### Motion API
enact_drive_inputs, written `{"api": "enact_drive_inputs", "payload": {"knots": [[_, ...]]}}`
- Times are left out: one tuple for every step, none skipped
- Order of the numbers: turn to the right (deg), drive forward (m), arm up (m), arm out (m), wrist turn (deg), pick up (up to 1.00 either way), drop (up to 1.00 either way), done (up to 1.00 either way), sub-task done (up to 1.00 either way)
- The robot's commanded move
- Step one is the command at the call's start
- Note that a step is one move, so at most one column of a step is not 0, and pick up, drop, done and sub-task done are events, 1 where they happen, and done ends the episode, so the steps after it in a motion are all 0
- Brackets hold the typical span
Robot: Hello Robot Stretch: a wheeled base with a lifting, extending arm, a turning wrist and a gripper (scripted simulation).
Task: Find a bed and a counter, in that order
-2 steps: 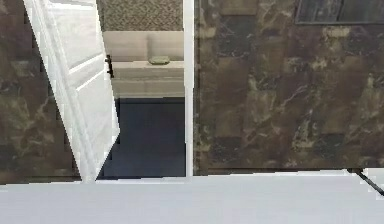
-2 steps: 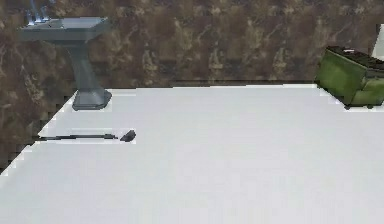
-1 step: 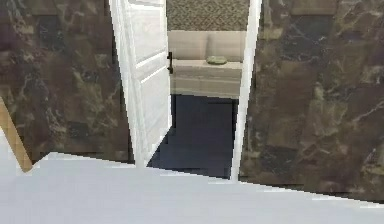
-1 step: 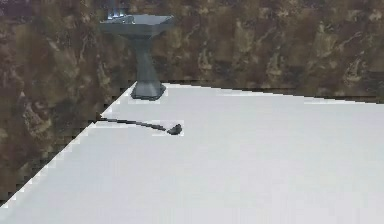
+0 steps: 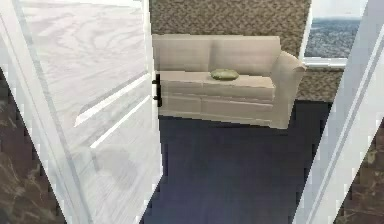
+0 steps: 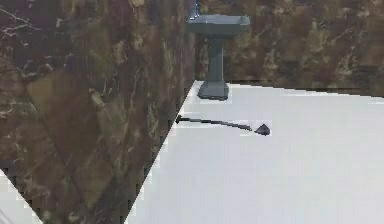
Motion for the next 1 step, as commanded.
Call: {"api": "enact_drive_inputs", "payload": {"knots": [[0.0,0.30,0.00,0.00,0.0,0.00,0.00,0.00,0.00]]}}
